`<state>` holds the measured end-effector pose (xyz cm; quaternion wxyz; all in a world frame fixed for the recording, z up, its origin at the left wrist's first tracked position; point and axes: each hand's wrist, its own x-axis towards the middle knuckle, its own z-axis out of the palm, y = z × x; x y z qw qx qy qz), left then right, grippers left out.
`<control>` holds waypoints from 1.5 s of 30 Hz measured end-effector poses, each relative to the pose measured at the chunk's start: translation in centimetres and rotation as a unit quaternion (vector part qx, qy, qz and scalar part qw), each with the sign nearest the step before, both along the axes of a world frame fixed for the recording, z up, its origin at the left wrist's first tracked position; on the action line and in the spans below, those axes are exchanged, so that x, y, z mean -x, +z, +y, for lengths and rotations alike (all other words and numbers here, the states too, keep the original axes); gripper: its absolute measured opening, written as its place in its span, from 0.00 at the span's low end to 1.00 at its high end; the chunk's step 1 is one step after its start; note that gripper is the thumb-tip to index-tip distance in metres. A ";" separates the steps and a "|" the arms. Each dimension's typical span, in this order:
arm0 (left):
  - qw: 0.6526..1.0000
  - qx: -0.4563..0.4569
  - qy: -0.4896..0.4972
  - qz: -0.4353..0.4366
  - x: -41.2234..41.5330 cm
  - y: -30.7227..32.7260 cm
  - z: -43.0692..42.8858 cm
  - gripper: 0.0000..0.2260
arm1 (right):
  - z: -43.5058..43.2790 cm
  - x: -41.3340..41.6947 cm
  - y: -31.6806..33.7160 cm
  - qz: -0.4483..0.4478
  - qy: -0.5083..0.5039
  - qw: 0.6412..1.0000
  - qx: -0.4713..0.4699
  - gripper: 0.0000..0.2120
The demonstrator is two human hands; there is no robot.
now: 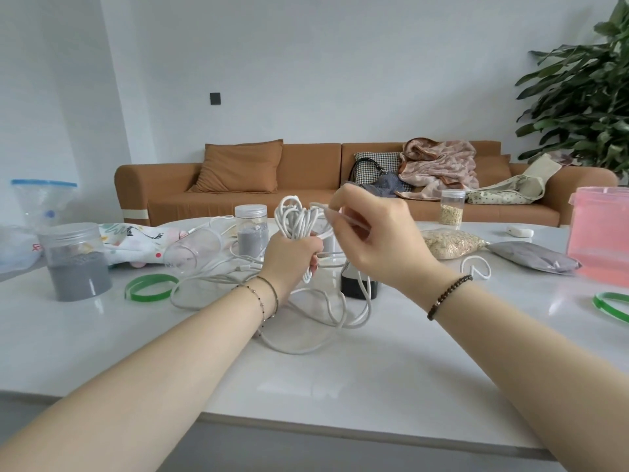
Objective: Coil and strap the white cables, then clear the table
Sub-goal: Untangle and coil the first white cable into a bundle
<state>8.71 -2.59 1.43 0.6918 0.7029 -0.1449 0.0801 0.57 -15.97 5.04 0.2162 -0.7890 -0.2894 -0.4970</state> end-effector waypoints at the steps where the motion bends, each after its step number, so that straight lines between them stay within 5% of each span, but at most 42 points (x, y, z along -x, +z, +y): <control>1: 1.000 0.016 -0.001 0.009 -0.1 0.0 0.0 0.08 | 0.3 0.0 -0.3 0.009 0.004 1.000 0.005 0.06; 5: 0.998 0.040 0.003 0.044 -0.3 0.0 -0.2 0.01 | 0.9 -0.5 -1.0 0.061 0.012 0.997 0.041 0.10; 19: 0.940 0.253 -0.121 0.196 -1.1 0.3 0.5 0.06 | 0.1 -2.0 -1.5 0.185 -0.127 0.974 0.022 0.08; 25: 0.934 0.262 -0.163 0.179 -1.2 0.5 0.5 0.22 | 0.0 -2.3 -1.4 0.194 -0.141 0.971 0.004 0.13; 33: 0.977 0.158 -0.093 0.112 -1.1 0.5 0.6 0.10 | 0.0 -1.9 -1.3 0.151 -0.094 0.982 0.064 0.08; 42: 0.956 0.237 -0.113 0.132 -1.7 0.3 0.6 0.09 | 1.1 -1.7 -1.6 0.179 -0.061 0.979 0.075 0.05; 45: 0.950 0.267 -0.082 0.142 -2.0 0.3 0.6 0.12 | 0.5 -2.0 -1.9 0.219 -0.077 0.969 0.082 0.14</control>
